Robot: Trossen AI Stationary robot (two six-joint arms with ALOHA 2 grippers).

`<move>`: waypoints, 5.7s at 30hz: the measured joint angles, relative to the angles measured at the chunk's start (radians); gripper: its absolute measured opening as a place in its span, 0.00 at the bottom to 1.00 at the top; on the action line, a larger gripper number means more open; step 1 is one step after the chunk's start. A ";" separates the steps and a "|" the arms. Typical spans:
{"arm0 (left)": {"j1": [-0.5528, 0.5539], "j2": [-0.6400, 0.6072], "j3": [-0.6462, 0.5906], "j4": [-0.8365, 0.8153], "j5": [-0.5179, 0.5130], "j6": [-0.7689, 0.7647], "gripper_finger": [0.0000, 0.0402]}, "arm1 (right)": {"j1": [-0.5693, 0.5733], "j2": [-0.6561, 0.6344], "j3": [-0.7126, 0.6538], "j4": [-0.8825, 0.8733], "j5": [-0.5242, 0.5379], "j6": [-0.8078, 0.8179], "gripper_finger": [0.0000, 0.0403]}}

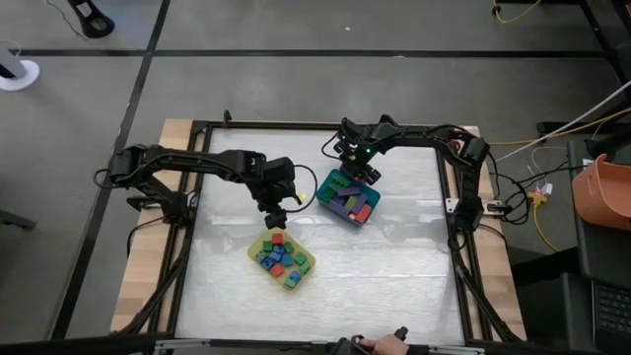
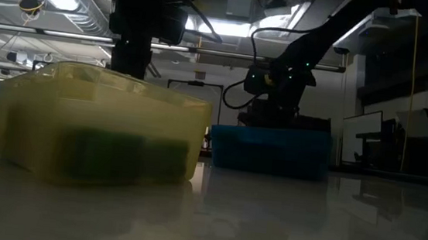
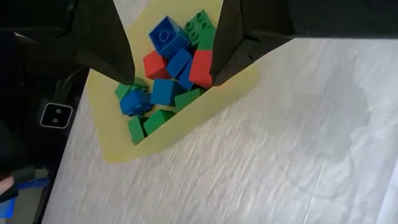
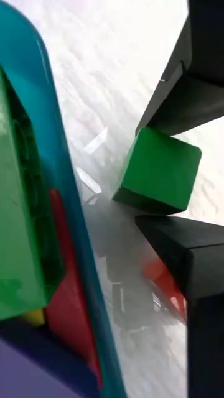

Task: Sort blocks by size
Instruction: Put the small green wooden block into the yellow bin

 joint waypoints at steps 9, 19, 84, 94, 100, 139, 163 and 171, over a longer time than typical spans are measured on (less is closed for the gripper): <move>0.002 0.000 0.000 0.000 0.000 0.000 0.50 | 0.000 0.000 0.000 0.002 0.043 0.007 0.39; 0.053 -0.014 0.000 -0.004 0.001 0.060 0.50 | 0.000 -0.004 0.002 0.009 0.166 0.007 0.35; 0.510 -0.222 0.001 -0.051 -0.003 0.655 0.50 | 0.680 0.100 0.577 -0.005 0.077 1.239 0.22; 0.510 -0.222 0.001 -0.064 -0.003 0.682 0.50 | 0.665 0.100 0.577 -0.119 0.077 1.408 0.39; 0.510 -0.222 0.001 -0.064 -0.003 0.681 0.50 | 0.633 0.100 0.577 -0.144 0.065 1.360 0.51; 0.510 -0.222 0.001 -0.051 -0.003 0.686 0.50 | 0.523 0.259 0.576 -0.282 -0.038 1.093 0.54; 0.510 -0.222 0.001 -0.029 -0.003 0.686 0.50 | 0.523 0.312 0.576 -0.221 -0.028 1.111 0.54; 0.510 -0.222 0.001 -0.029 -0.003 0.686 0.50 | 0.523 0.318 0.576 -0.237 -0.028 1.121 0.54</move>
